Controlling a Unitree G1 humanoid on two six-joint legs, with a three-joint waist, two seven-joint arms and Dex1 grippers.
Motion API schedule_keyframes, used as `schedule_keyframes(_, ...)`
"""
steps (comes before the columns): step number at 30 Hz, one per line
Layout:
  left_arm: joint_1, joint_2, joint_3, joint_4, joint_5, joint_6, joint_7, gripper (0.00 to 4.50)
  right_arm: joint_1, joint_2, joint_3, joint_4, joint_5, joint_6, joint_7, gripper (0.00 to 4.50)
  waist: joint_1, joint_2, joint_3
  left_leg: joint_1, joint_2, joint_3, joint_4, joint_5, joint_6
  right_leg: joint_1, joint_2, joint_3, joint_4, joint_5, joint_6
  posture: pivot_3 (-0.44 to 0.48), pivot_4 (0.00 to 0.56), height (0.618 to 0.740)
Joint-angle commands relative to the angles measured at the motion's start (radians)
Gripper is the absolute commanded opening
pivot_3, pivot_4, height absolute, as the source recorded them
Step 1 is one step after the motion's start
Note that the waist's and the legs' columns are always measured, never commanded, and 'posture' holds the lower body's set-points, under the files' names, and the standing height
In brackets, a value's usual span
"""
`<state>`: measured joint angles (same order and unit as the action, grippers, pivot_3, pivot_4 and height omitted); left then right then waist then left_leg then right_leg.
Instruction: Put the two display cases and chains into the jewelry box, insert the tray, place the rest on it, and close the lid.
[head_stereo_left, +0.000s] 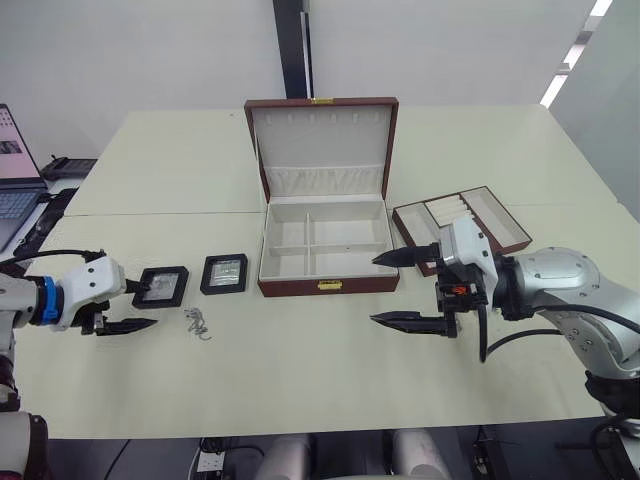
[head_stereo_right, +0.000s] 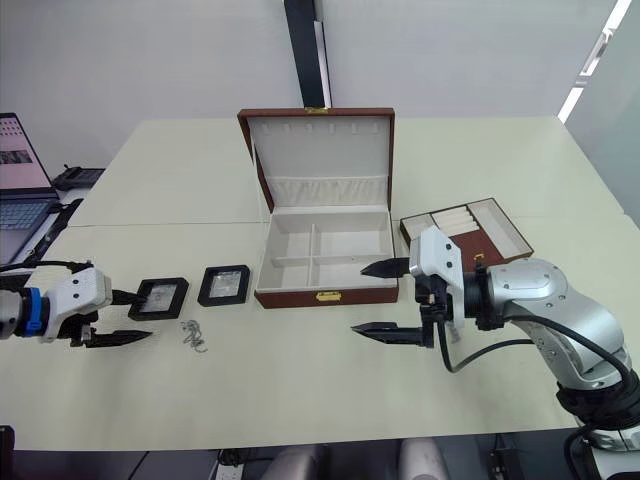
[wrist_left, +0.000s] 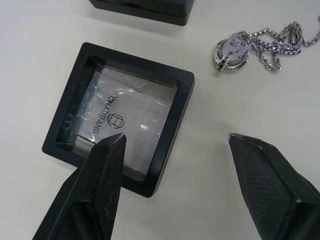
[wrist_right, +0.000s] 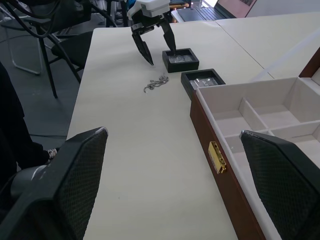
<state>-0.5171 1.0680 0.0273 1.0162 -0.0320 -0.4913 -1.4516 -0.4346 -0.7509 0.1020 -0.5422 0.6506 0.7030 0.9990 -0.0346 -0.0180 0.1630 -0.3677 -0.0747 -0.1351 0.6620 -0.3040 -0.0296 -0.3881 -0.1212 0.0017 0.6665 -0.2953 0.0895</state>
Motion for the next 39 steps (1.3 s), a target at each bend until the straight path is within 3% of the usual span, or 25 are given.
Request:
schedule_keyframes(1,-0.015,0.000,-0.004,0.017,0.008,-0.033,-0.005,2.99,-0.004,0.005,-0.016,-0.032,0.023,0.000,-0.007,4.50,0.000,0.000,0.000,0.000,0.000,0.000,0.000,0.000,0.000,0.000,0.000,0.000,0.000,0.000,0.000,0.000,0.150,0.740)
schedule_keyframes(11,-0.004,-0.001,-0.013,0.088,0.036,-0.110,0.019,0.01,0.001,0.009,-0.012,-0.035,0.026,0.004,-0.010,4.50,0.000,0.000,0.000,0.000,0.000,0.000,0.000,0.000,0.000,0.000,0.000,-0.001,0.000,0.000,0.000,0.000,0.150,0.740)
schedule_keyframes(17,-0.018,0.040,0.007,0.115,0.024,-0.129,0.016,0.01,0.008,0.006,-0.021,-0.039,0.033,0.010,-0.012,4.50,-0.003,0.000,0.000,0.001,0.000,0.001,0.000,-0.001,0.001,-0.001,-0.001,-0.003,0.005,0.000,0.000,0.000,0.150,0.740)
schedule_keyframes(24,-0.138,0.090,0.045,-0.023,-0.071,-0.025,-0.097,0.01,0.041,-0.005,-0.039,-0.048,0.017,0.003,-0.036,4.50,-0.004,-0.005,0.001,0.000,0.001,-0.002,0.001,-0.002,0.003,-0.001,-0.002,-0.010,0.007,0.000,0.000,0.000,0.150,0.740)
schedule_keyframes(28,-0.136,0.026,0.017,-0.387,-0.193,0.295,-0.144,0.01,0.071,-0.005,-0.039,-0.053,-0.062,-0.042,-0.095,4.50,0.002,-0.005,0.001,0.000,0.001,-0.003,0.002,-0.001,0.002,-0.001,-0.003,-0.011,0.008,0.000,0.000,0.000,0.150,0.740)
schedule_keyframes(33,-0.168,-0.070,-0.045,-0.807,-0.261,0.681,-0.041,0.01,0.094,-0.010,-0.048,-0.073,-0.119,-0.020,-0.182,4.50,0.000,-0.006,0.002,-0.001,0.001,-0.004,0.003,0.000,0.000,-0.001,-0.003,-0.010,0.008,0.000,0.000,0.000,0.150,0.740)
schedule_keyframes(36,-0.238,-0.132,-0.125,-0.921,-0.239,0.804,-0.016,0.01,0.096,-0.013,-0.053,-0.095,-0.139,0.044,-0.252,4.50,-0.001,-0.006,0.002,-0.001,0.001,-0.003,0.003,0.000,-0.001,-0.001,-0.003,-0.010,0.008,0.000,0.000,0.000,0.150,0.740)
schedule_keyframes(39,-0.335,-0.219,-0.232,-0.931,-0.166,0.835,0.012,0.01,0.093,-0.014,-0.050,-0.110,-0.145,0.089,-0.296,4.50,-0.002,-0.006,0.002,-0.001,0.001,-0.003,0.003,0.000,-0.001,-0.001,-0.002,-0.010,0.008,0.000,0.000,0.000,0.150,0.740)
